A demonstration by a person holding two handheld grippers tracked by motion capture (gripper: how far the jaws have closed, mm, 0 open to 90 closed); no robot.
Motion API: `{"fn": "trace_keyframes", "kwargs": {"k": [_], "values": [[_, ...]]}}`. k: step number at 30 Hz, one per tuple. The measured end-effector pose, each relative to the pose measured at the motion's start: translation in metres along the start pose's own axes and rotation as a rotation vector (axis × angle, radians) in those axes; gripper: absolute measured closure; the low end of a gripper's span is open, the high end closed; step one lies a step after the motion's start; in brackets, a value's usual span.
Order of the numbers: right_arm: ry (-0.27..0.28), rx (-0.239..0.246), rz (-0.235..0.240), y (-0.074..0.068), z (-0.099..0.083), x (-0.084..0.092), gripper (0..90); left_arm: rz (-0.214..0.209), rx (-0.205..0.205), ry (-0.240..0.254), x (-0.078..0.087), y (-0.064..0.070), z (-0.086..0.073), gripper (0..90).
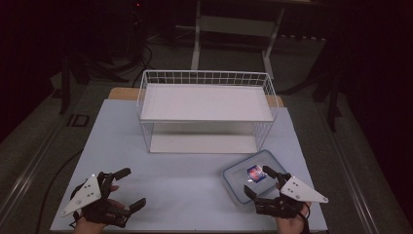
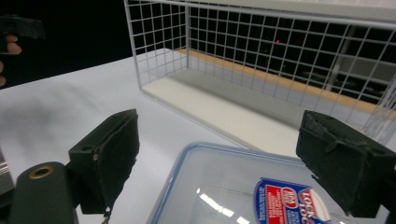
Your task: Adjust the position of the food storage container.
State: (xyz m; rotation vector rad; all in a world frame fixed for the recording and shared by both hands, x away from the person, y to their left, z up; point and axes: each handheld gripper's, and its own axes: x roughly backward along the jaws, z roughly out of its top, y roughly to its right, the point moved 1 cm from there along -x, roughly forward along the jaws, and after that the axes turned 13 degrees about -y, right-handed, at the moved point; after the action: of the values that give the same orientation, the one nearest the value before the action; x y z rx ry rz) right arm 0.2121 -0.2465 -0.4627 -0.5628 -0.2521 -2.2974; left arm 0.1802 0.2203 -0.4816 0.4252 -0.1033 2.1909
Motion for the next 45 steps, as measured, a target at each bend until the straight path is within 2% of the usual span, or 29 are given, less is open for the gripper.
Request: {"fn": "trace_keyframes", "kwargs": {"k": [8,16,19,24,26,29,30,34,39,41,45], "values": [[-0.006,0.026,-0.034,-0.003,0.002,0.001,12.9,-0.009,-0.007,-0.015,-0.002,0.001,-0.001,0.0],[-0.012,0.037,-0.077,0.001,0.008,0.006,13.5,-0.035,-0.013,-0.063,-0.007,0.001,-0.002,0.0],[-0.002,0.014,-0.079,0.006,0.014,0.012,12.2,-0.038,-0.015,-0.067,-0.007,0.001,-0.002,0.0],[-0.010,0.009,-0.090,0.020,0.021,0.017,11.2,-0.032,-0.018,-0.063,-0.006,0.000,-0.002,0.0],[-0.031,0.014,-0.112,0.026,0.023,0.018,11.2,-0.036,-0.017,-0.062,-0.006,0.000,-0.001,0.0],[-0.063,-0.015,-0.095,0.035,0.025,0.018,10.5,-0.038,-0.014,-0.058,-0.006,0.000,-0.001,0.0],[-0.078,-0.020,-0.114,0.037,0.025,0.016,10.5,-0.040,-0.012,-0.056,-0.006,0.000,-0.001,0.0],[-0.084,-0.055,-0.139,0.047,0.025,0.015,10.2,-0.041,-0.011,-0.061,-0.007,0.000,-0.002,0.0],[-0.119,-0.064,-0.203,0.062,0.018,0.014,23.6,-0.044,-0.012,-0.069,-0.008,-0.001,-0.003,0.0],[-0.141,-0.080,-0.225,0.070,0.014,0.013,36.5,-0.051,-0.005,-0.069,-0.009,-0.001,-0.003,0.0],[-0.178,-0.096,-0.268,0.083,0.007,0.013,51.8,-0.054,-0.012,-0.073,-0.010,0.000,-0.003,0.0]]}}
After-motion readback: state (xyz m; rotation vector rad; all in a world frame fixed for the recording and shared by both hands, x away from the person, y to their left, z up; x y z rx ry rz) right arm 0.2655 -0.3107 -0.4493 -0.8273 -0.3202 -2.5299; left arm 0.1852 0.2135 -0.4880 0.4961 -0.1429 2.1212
